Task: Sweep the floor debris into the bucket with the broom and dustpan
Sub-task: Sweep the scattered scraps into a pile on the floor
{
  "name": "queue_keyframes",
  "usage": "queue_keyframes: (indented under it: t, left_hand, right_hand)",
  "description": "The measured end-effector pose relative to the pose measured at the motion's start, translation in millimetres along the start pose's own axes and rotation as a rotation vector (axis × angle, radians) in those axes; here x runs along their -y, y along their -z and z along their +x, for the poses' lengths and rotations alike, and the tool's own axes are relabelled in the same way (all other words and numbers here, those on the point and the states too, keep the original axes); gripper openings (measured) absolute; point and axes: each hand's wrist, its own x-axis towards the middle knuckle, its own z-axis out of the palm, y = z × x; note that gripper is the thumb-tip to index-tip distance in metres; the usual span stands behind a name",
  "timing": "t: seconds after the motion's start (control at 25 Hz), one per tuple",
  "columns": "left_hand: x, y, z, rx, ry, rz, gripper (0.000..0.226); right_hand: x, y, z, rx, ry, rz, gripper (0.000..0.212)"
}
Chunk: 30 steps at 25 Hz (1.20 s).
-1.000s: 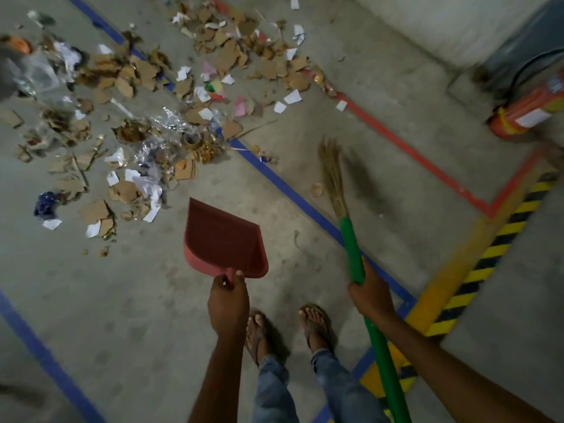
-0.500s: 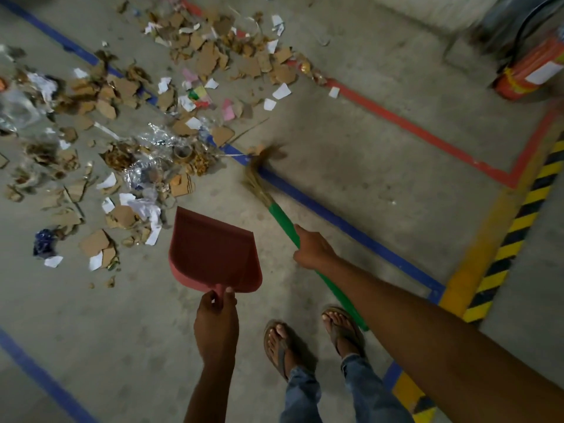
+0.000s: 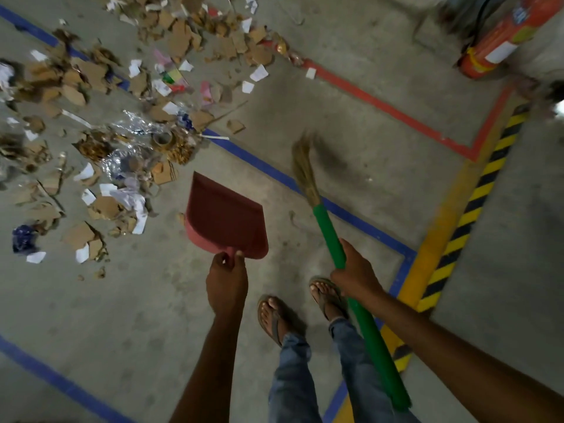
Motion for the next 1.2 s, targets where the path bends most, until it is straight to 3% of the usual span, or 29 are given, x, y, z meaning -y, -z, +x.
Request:
queue_keyframes:
  t: [0.16,0.24,0.4,0.56,0.68,0.84,1.0,1.12,1.2]
  left_hand:
    - [18,-1,-9,0.086,0.074,0.137,0.037]
    - [32,2,-12,0.077,0.116,0.167,0.037]
    - [68,14,-12,-0.018,0.147,0.171,0.037]
    - [72,23,-8,-0.065,0.147,0.163,0.038]
    - [41,16,-7,-0.028,0.115,0.116,0.049]
    - [-19,-16,-10,0.126,-0.046,0.101,0.055]
    - [-64,-63,-26,0.254,-0.14,0.177,0.049]
    - [-74,-98,-37,0.284,-0.131,0.205,0.049]
    - [-70,-112,-40,0.258,-0.118,0.195,0.056]
  right_hand:
    - [-67,-29,-24,0.005,-0.246,-0.156,0.052]
    - [-80,-58,-24,0.128,-0.264,-0.261,0.061]
    - [-49,-104,6,0.344,-0.018,-0.362,0.079]
    - [6,-105,24,0.309,0.177,-0.273,0.096]
    - [27,-68,8,0.202,0.219,-0.165,0.097]
    - [-16,5,-7,-0.039,0.075,-0.008,0.09]
    - [-91,53,-1,-0.249,-0.23,-0.047,0.082]
    - [-135,71,36,-0.202,-0.405,-0.139,0.061]
    - [-143,75,66,-0.06,-0.368,-0.306,0.06]
